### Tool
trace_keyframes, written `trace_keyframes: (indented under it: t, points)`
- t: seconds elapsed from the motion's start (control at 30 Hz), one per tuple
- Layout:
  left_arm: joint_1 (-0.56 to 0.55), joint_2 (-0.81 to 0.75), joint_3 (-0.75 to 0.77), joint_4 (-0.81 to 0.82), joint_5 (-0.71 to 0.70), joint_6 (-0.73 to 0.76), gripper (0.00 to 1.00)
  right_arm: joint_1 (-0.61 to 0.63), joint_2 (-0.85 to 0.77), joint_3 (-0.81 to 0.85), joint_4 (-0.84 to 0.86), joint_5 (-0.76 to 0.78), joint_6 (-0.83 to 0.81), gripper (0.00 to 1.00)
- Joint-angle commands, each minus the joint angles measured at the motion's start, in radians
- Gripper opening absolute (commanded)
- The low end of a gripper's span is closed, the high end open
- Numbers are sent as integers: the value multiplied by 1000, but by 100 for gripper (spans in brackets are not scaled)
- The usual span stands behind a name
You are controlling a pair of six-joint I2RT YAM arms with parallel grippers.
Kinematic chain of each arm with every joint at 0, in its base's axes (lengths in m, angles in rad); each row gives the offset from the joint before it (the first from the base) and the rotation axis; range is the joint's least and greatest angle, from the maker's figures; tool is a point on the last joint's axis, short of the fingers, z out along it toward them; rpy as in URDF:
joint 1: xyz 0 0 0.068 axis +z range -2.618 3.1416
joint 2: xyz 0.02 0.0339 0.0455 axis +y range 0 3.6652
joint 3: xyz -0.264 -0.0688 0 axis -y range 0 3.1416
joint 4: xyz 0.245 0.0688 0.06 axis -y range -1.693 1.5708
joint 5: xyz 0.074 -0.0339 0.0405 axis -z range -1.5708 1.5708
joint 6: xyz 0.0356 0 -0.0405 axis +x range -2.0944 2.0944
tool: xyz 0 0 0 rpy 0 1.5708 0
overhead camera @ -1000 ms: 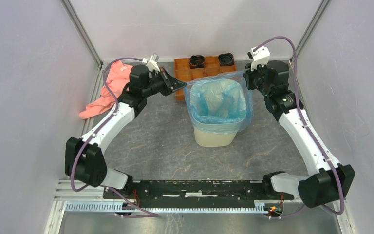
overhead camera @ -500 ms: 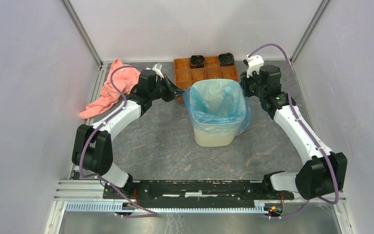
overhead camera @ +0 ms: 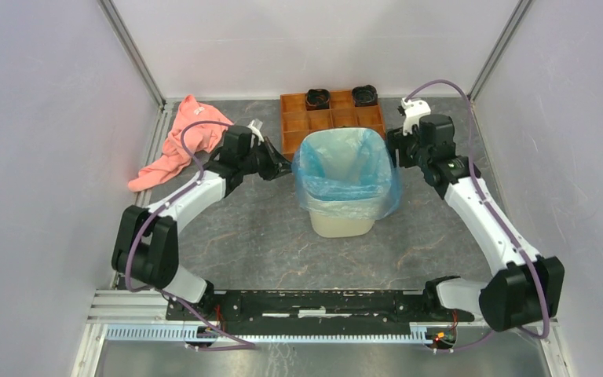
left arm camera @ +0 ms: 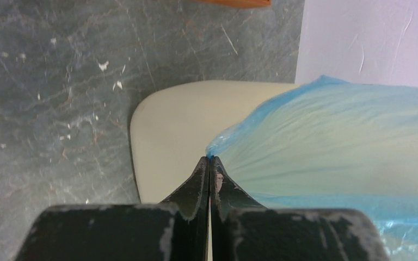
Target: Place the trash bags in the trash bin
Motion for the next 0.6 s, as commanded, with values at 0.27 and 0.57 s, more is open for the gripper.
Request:
trace_keyframes:
  t: [0.27,0.57]
  points:
    - [-13,-160,-27,-92,98,44,2,-8,-358,116,-289,29,63,98]
    - [-11,-191,-48,-117,61,81,2,-16,-529,12,-394,-216,-26,93]
